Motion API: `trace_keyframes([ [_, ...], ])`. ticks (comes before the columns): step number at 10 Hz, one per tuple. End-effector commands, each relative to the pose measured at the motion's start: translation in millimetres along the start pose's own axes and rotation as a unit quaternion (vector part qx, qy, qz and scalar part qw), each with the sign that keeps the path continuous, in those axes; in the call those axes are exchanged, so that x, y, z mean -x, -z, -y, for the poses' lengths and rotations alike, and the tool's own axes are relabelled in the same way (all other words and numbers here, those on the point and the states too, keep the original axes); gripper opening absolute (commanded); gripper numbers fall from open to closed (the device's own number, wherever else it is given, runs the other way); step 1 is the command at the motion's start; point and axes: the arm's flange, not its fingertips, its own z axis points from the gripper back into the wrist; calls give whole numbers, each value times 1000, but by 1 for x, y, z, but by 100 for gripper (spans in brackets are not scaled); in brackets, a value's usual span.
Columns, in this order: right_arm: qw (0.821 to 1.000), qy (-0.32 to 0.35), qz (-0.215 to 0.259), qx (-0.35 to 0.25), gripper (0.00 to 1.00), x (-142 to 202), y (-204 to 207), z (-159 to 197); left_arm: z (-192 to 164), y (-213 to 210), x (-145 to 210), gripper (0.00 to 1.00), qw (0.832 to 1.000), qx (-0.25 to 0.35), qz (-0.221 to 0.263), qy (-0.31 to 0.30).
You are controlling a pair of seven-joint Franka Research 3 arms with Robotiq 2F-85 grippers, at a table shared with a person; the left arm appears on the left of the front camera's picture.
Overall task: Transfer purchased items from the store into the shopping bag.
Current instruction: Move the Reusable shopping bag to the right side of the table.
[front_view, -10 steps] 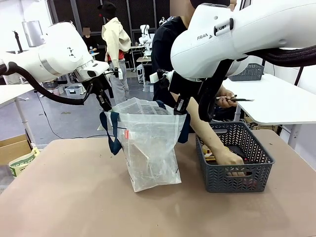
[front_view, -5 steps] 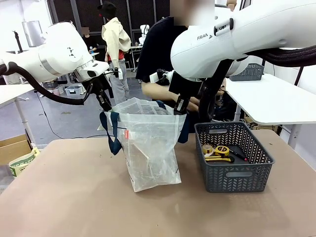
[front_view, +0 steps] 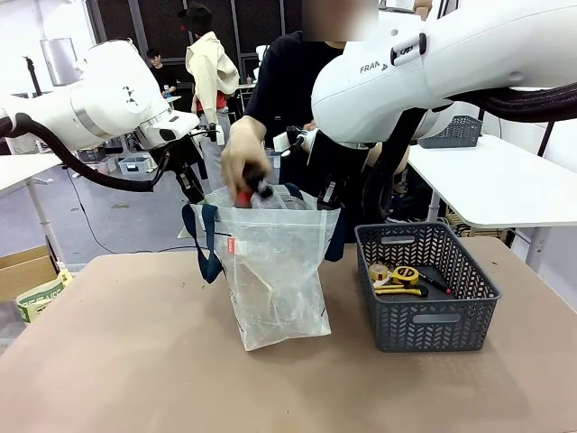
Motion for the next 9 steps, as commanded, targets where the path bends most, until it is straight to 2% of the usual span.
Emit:
trace_keyframes([
  [1, 1000, 0, -3, 1, 0, 2, 0, 1, -1, 0, 1, 0, 1000, 0, 0, 0],
  [9, 1000, 0, -3, 1, 0, 2, 0, 1, -1, 0, 1, 0, 1000, 0, 0, 0],
])
